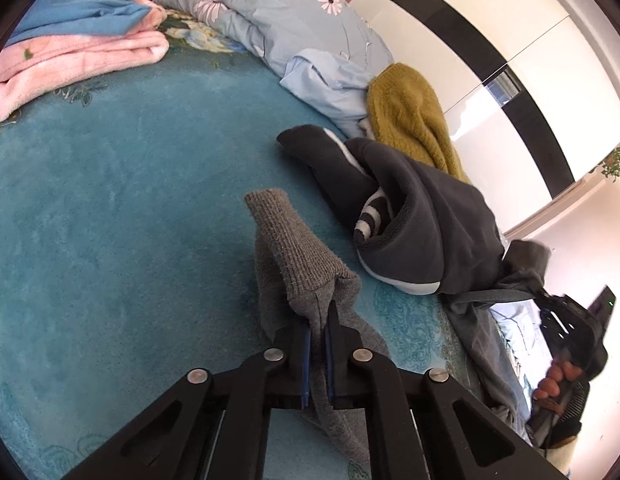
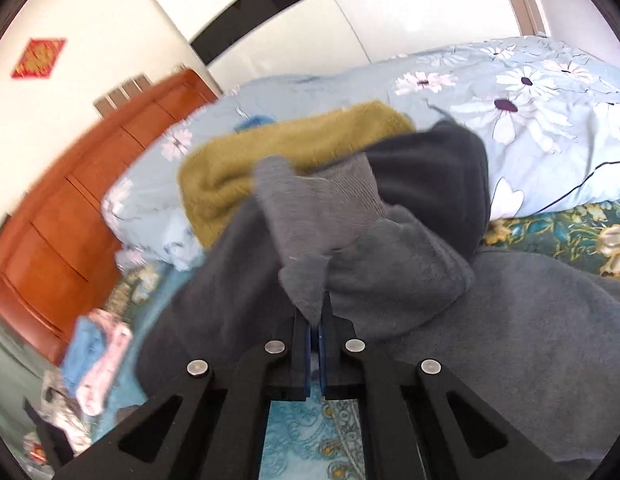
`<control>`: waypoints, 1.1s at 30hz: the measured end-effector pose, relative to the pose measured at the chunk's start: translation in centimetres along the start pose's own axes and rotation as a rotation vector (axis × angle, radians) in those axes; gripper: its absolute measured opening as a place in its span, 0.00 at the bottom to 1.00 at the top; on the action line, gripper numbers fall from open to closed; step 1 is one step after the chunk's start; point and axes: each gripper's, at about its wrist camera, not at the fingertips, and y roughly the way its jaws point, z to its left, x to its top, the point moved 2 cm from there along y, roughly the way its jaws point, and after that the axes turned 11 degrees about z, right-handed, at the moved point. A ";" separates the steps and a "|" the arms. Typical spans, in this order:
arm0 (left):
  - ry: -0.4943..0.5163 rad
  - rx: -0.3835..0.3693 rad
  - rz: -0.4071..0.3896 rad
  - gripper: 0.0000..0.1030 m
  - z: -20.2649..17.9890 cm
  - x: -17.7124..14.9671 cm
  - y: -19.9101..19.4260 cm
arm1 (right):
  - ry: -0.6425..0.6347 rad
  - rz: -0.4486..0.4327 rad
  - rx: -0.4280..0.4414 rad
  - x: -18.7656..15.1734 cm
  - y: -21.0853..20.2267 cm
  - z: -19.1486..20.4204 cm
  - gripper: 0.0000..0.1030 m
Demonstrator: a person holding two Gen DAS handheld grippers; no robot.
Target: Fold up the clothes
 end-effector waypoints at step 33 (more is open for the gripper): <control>-0.072 0.118 -0.222 0.04 2.9 -0.5 -8.4 | -0.399 0.271 -0.380 -8.1 5.0 0.6 0.48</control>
